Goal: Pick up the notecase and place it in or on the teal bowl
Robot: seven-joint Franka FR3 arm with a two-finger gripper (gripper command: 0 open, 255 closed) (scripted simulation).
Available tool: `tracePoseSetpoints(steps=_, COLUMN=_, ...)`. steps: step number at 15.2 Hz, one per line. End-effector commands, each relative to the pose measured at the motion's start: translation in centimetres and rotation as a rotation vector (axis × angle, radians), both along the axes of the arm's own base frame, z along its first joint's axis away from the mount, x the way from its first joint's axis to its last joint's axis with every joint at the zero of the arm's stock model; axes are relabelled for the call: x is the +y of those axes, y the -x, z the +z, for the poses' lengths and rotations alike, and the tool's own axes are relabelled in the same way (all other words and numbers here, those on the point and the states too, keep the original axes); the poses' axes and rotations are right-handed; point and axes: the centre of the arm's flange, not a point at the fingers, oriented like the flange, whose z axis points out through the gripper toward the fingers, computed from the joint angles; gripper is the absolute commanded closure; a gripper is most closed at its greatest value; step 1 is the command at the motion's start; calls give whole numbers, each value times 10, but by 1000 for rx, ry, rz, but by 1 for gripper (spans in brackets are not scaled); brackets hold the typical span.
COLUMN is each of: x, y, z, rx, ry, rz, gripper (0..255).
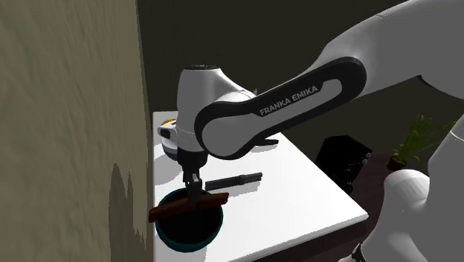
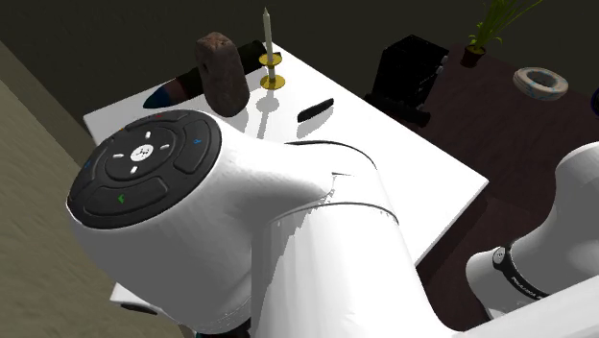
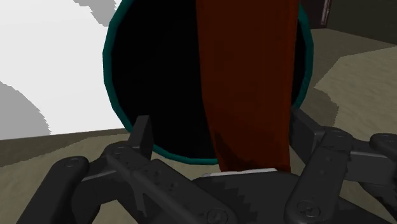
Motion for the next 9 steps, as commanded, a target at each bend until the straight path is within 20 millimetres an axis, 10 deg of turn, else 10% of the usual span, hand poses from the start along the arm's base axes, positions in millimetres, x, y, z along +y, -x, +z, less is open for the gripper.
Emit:
tracePoseSetpoints(steps=1, x=-2, y=0, z=20, rx=0, ry=0, rz=0, gripper=0)
tracePoseSetpoints(steps=9, x=-4, y=0, z=44, rx=0, ry=0, rz=0, gripper=0)
